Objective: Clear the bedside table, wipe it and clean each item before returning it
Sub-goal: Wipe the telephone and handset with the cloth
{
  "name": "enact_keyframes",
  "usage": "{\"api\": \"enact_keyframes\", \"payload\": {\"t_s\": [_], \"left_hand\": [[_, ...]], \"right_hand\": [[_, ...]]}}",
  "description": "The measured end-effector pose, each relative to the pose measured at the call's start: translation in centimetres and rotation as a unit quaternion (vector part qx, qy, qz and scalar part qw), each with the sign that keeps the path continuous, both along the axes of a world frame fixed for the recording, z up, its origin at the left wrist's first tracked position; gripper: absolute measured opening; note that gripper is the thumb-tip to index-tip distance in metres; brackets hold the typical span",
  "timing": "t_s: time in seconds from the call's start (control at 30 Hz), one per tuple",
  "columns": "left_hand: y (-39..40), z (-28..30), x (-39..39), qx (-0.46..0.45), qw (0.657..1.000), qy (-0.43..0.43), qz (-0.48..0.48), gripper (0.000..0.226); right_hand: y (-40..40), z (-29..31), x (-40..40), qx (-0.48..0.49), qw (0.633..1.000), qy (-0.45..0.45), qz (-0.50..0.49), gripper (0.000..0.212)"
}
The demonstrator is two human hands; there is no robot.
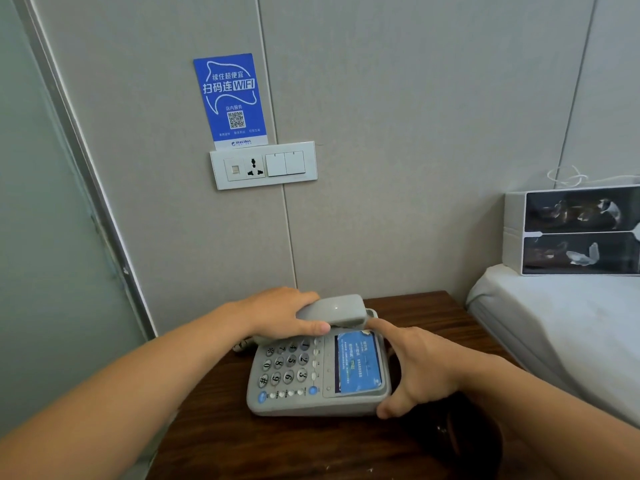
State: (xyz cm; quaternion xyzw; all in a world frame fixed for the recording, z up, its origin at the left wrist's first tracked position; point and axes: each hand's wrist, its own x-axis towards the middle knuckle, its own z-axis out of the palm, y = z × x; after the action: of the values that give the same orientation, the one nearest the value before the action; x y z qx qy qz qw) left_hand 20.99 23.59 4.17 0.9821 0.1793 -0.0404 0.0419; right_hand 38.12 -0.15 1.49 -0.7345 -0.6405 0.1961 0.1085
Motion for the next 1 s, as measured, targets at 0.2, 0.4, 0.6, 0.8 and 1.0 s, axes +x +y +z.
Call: {"api": "enact_keyframes", "payload": {"t_s": [0.2, 0.4, 0.6, 0.8, 1.0], "left_hand": [[1.8, 0.4, -1.0, -0.077, 0.994, 0.067, 0.048, 0.057], [1.8, 0.0, -0.8, -0.040, 0.998, -0.030, 0.041, 0.048], [0.0, 0.2, 1.0, -0.124, 0.988, -0.076, 0.046, 0.046], [0.2, -2.3, 1.8, -0.154, 0.985, -0.062, 0.038, 0.042], [1.1, -3.0, 2.2, -0.079, 0.995, -0.054, -0.026, 0.041]], "right_hand": [[0.7, 0.1, 0.8, -0.033, 0.999, 0.030, -0.003, 0.130], [1.3, 0.3, 1.1, -0.038, 0.999, 0.032, 0.004, 0.130], [1.5, 0.1, 1.4, -0.041, 0.999, 0.030, 0.007, 0.125], [1.7, -0.1, 1.6, -0.045, 0.998, 0.041, 0.009, 0.127], [1.6, 0.0, 1.7, -0.040, 0.998, 0.040, 0.013, 0.121]]}}
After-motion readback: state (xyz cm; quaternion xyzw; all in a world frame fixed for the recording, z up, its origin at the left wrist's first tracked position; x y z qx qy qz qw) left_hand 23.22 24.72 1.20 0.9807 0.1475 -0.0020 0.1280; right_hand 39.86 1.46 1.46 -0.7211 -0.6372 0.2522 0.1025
